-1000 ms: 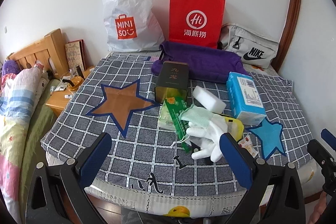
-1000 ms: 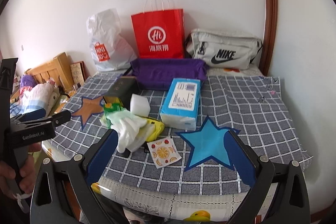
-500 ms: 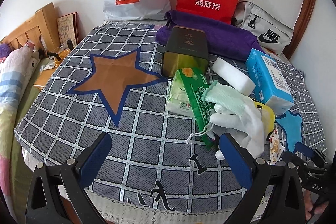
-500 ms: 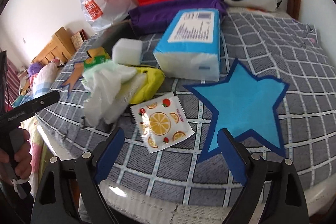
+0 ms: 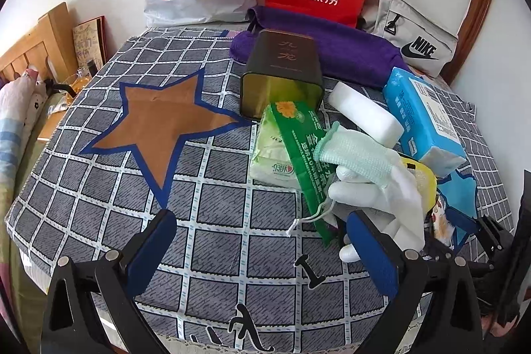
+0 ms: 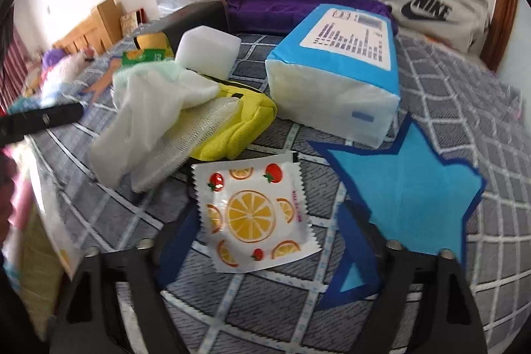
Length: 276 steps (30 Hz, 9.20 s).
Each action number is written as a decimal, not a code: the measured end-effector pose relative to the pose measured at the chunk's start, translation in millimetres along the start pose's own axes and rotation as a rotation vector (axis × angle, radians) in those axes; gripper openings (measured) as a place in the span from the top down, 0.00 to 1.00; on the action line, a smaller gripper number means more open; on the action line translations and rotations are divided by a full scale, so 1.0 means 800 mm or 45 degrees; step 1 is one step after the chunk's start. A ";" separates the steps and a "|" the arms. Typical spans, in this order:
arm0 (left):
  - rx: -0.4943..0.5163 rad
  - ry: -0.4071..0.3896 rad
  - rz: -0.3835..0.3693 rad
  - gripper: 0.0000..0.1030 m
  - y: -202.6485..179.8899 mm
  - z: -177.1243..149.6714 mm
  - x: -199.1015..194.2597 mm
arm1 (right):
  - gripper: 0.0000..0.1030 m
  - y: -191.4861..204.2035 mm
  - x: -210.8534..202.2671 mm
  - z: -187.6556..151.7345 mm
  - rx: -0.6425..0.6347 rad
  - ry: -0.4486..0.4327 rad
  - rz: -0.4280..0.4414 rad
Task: Organize soft objects
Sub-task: 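Grasp the green tissue pack with the left tool while the right tool grasps the orange-print packet, then carry the green pack and orange-print packet toward the purple towel with both tools, then lower both held items onto the purple towel and open both tools, then grasp the white sponge block with the right tool while the left tool moves to the gloves, then grasp a white green-cuffed glove with the left tool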
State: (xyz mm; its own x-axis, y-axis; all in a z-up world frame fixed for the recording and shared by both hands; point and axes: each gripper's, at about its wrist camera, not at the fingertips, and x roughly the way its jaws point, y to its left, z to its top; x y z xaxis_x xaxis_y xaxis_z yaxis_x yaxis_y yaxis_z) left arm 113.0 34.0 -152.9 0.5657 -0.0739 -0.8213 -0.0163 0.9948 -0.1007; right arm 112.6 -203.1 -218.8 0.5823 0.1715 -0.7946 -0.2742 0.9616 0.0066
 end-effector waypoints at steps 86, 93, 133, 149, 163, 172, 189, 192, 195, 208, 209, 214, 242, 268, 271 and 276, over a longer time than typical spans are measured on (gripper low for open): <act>0.099 -0.096 -0.050 0.47 -0.034 0.289 0.115 | 0.99 -0.137 0.049 0.297 0.145 -0.168 0.070; 0.110 -0.076 -0.074 0.47 -0.042 0.300 0.136 | 0.94 -0.177 0.035 0.288 0.163 -0.191 -0.001; 0.115 -0.029 -0.026 0.45 -0.042 0.289 0.139 | 0.95 -0.242 0.085 0.185 0.208 -0.050 -0.135; 0.070 -0.045 -0.071 0.45 -0.025 0.273 0.106 | 0.95 -0.174 -0.052 0.224 0.156 -0.288 0.006; 0.076 -0.025 -0.078 0.45 -0.027 0.281 0.119 | 0.96 -0.124 -0.007 0.289 0.112 -0.316 0.118; 0.075 0.052 -0.098 0.45 -0.029 0.313 0.171 | 0.97 -0.141 0.065 0.327 0.100 -0.236 0.132; 0.074 0.182 -0.162 0.45 -0.048 0.358 0.254 | 0.97 -0.187 0.158 0.343 0.132 -0.073 0.112; 0.075 0.193 -0.167 0.45 -0.048 0.358 0.263 | 0.97 -0.189 0.164 0.342 0.130 -0.059 0.098; 0.073 0.198 -0.181 0.45 -0.048 0.357 0.269 | 0.97 -0.189 0.170 0.342 0.116 -0.049 0.076; 0.089 0.187 -0.154 0.29 -0.052 0.361 0.251 | 0.60 -0.193 0.167 0.341 0.113 -0.036 0.063; 0.086 0.180 -0.146 0.29 -0.050 0.361 0.245 | 0.58 -0.192 0.161 0.341 0.112 -0.041 0.058; 0.062 0.103 -0.096 0.29 -0.039 0.352 0.194 | 0.54 -0.181 0.118 0.338 0.121 -0.086 0.052; 0.045 -0.032 -0.078 0.29 0.044 0.151 0.042 | 0.48 0.018 0.045 0.196 -0.145 0.007 0.134; 0.014 0.061 -0.227 0.29 0.015 0.051 0.016 | 0.65 -0.001 -0.091 0.118 -0.033 -0.209 0.093; 0.073 0.062 -0.245 0.29 -0.011 0.045 0.010 | 0.65 -0.011 -0.103 0.086 -0.012 -0.181 0.050; 0.161 0.077 -0.296 0.29 -0.055 0.042 0.008 | 0.65 -0.032 -0.095 0.037 0.056 -0.075 0.014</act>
State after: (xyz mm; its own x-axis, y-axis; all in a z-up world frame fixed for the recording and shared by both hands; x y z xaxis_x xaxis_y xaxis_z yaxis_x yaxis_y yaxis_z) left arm 144.7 -7.7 -134.7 0.4917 -0.3015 -0.8169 0.2137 0.9512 -0.2225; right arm 98.0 -234.3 -140.9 0.6240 0.1933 -0.7571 -0.2477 0.9679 0.0430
